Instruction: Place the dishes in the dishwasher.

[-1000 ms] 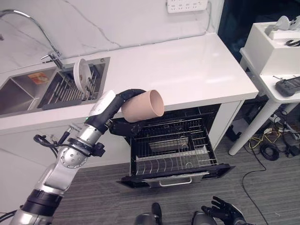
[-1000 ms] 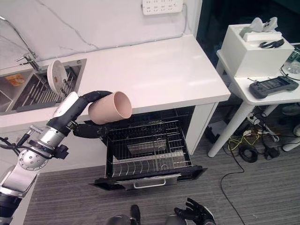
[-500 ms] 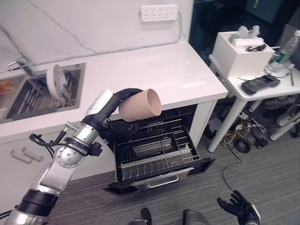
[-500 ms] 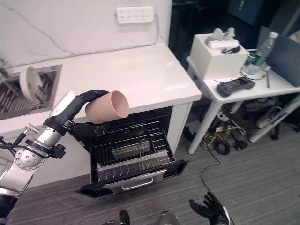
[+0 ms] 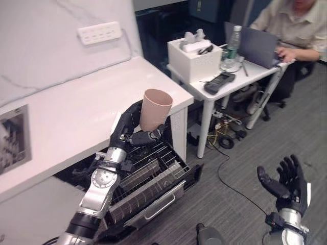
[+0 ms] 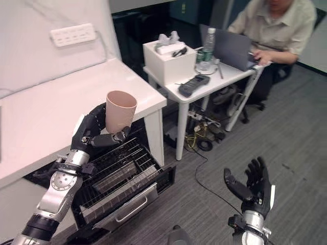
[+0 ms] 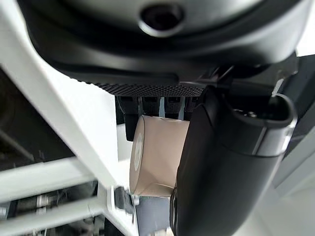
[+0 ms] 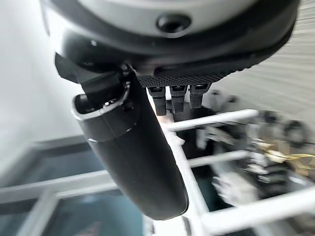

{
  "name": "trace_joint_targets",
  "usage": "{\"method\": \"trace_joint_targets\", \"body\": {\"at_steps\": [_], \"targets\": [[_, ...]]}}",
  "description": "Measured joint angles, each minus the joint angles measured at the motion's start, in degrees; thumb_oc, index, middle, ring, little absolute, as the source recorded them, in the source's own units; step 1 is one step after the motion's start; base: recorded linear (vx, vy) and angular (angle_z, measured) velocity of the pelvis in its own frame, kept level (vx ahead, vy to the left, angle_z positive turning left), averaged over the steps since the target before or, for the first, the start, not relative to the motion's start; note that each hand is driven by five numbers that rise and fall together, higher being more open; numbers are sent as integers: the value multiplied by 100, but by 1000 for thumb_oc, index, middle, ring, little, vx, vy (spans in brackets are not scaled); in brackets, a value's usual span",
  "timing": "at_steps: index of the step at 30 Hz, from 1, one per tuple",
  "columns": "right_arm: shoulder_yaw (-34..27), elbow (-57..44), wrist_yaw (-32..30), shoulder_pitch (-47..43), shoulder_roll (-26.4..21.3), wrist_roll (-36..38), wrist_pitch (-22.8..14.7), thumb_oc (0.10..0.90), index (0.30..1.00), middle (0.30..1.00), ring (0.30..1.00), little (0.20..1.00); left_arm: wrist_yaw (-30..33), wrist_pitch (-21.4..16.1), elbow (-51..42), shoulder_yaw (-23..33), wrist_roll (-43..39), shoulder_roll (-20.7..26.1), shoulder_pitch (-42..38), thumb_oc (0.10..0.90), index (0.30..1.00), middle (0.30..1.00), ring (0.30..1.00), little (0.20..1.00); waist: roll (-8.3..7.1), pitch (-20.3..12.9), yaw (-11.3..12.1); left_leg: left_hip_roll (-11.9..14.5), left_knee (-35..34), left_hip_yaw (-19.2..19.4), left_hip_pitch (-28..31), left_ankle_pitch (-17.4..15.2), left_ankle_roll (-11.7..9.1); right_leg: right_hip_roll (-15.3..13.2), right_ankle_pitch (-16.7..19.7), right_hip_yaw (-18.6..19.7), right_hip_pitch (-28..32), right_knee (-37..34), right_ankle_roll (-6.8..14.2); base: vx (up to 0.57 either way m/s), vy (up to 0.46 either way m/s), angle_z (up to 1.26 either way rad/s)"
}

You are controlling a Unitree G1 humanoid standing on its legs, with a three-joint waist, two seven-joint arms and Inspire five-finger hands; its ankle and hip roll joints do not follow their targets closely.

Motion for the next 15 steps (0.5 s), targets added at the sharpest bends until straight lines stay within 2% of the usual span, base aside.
{"method": "trace_joint_targets", "body": {"at_steps": [1, 4, 8, 11, 15], "targets": [[-50, -321, 34, 11, -95, 3, -44, 800, 900, 900, 900, 900, 293, -115, 70, 3, 30, -145, -6, 400, 300, 300, 300, 300, 15, -21, -20, 0, 57, 66, 10, -46, 39, 24, 75, 126, -39, -27, 20, -17, 26, -46], [-94, -689, 214, 27, -253, 36, -76, 800, 900, 900, 900, 900, 630, -215, 83, 10, 297, -283, -4, 400, 300, 300, 300, 300, 13, -24, -21, -4, 143, 70, 6, -128, 74, 16, 141, 149, -20, -25, 44, -33, 15, -27], [10, -1405, 1082, 1, -398, 606, 225, 800, 900, 900, 900, 900, 1100, -409, 74, 32, 642, -398, 267, 400, 300, 300, 300, 300, -9, -38, 57, -25, 229, 50, 5, -183, 93, -29, 162, 139, -13, -56, 70, -37, -9, -1], [258, -1750, 1722, -48, -609, 971, 527, 800, 900, 900, 900, 900, 1510, -473, 64, 73, 913, -491, 510, 400, 300, 300, 300, 300, 1, -56, 255, -14, 217, -8, -51, -217, 39, -70, 112, 85, -12, -86, 79, -30, -33, 8], [703, -2027, 2145, -344, -673, 1359, 866, 800, 900, 900, 900, 900, 2032, -554, 59, 62, 1501, -545, 704, 400, 300, 300, 300, 300, 1, -80, 454, -33, 277, -248, -215, -146, 62, -121, 118, -149, -12, -69, 71, -14, -22, 31]]}}
